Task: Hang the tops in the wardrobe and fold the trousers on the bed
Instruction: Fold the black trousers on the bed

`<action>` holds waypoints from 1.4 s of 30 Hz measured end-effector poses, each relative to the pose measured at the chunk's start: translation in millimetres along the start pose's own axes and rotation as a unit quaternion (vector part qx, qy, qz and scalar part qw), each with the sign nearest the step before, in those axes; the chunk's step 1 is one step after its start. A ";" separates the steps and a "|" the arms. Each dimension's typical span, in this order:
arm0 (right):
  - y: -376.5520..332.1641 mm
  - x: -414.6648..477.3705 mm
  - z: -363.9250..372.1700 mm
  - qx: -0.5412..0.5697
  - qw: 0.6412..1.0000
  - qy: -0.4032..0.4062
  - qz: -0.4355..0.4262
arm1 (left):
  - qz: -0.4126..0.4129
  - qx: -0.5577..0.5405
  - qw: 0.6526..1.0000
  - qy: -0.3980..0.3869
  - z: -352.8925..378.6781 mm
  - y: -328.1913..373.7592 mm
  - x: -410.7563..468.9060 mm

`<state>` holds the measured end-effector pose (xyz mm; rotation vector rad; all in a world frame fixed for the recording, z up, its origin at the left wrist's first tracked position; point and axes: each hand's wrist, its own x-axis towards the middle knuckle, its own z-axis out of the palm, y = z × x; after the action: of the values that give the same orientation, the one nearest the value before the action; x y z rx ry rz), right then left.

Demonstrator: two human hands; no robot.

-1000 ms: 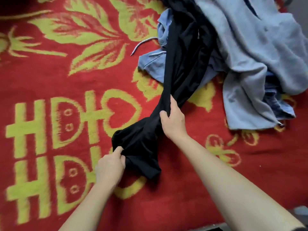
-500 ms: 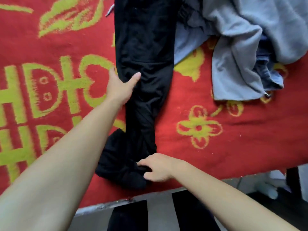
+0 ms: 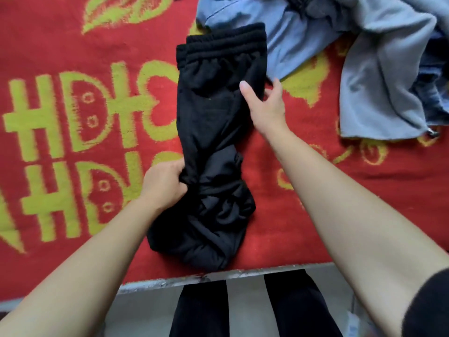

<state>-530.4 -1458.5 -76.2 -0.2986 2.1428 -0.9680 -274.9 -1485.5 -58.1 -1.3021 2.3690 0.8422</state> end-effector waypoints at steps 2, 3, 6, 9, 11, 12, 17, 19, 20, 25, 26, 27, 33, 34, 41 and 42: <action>-7.2 -2.8 6.1 -0.016 0.998 -0.054 -0.022 | -0.054 -0.097 0.991 -0.068 -7.4 -12.9 -4.6; -5.3 -7.3 8.0 -0.033 0.995 -0.086 -0.034 | -0.066 -0.138 0.983 -0.105 -11.8 -20.9 -4.9; 18.3 -36.2 1.1 -0.123 0.965 -0.232 -0.001 | -0.128 -0.252 0.935 -0.215 -31.1 -36.9 -4.5; 52.3 -62.8 -20.9 -0.229 0.910 -0.335 0.086 | -0.194 -0.381 0.852 -0.303 -43.1 -45.8 -1.1; 69.0 -70.5 -35.5 -0.257 0.900 -0.337 0.099 | -0.195 -0.424 0.844 -0.264 -44.5 -37.9 4.0; 74.4 -71.7 -41.4 -0.269 0.902 -0.326 0.088 | -0.183 -0.435 0.855 -0.216 -42.4 -29.1 8.0; 84.2 -77.8 -43.3 -0.389 0.886 -0.251 -0.023 | -0.018 -0.318 0.947 -0.042 -16.5 29.7 32.8; 83.4 -81.1 -41.2 -0.359 0.906 -0.210 -0.070 | 0.013 -0.229 0.972 -0.055 -8.7 45.0 38.1; 81.7 -81.9 -42.5 -0.307 0.928 -0.200 -0.074 | 0.010 -0.205 0.977 -0.053 -7.0 48.6 39.5; 76.0 -85.5 -57.1 -0.055 0.969 -0.232 -0.059 | -0.036 -0.165 0.985 -0.017 -5.1 44.6 37.3; 72.7 -86.5 -59.2 -0.026 0.970 -0.235 -0.060 | -0.039 -0.149 0.988 -0.014 -5.4 44.4 35.6; 68.6 -86.6 -61.2 -0.025 0.970 -0.233 -0.071 | -0.037 -0.133 0.990 -0.014 -6.8 44.8 35.0; 56.8 -84.3 -68.1 -0.202 0.939 -0.241 -0.139 | 0.014 -0.077 0.996 -0.040 -35.1 66.3 53.8; 57.7 -83.3 -69.9 -0.229 0.936 -0.228 -0.137 | 0.028 -0.074 0.996 -0.034 -36.1 71.3 54.3; 61.6 -92.7 -110.7 -0.366 0.884 -0.245 -0.160 | 0.118 -0.076 0.989 0.041 -16.6 82.3 4.6; 57.6 -98.1 -114.1 -0.396 0.861 -0.274 -0.166 | 0.114 -0.108 0.986 0.057 -20.8 82.2 -5.5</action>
<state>-539.6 -1309.6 -15.5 -1.2196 1.8551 -0.0608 -340.9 -1460.9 -10.6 -1.1996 2.6137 1.1485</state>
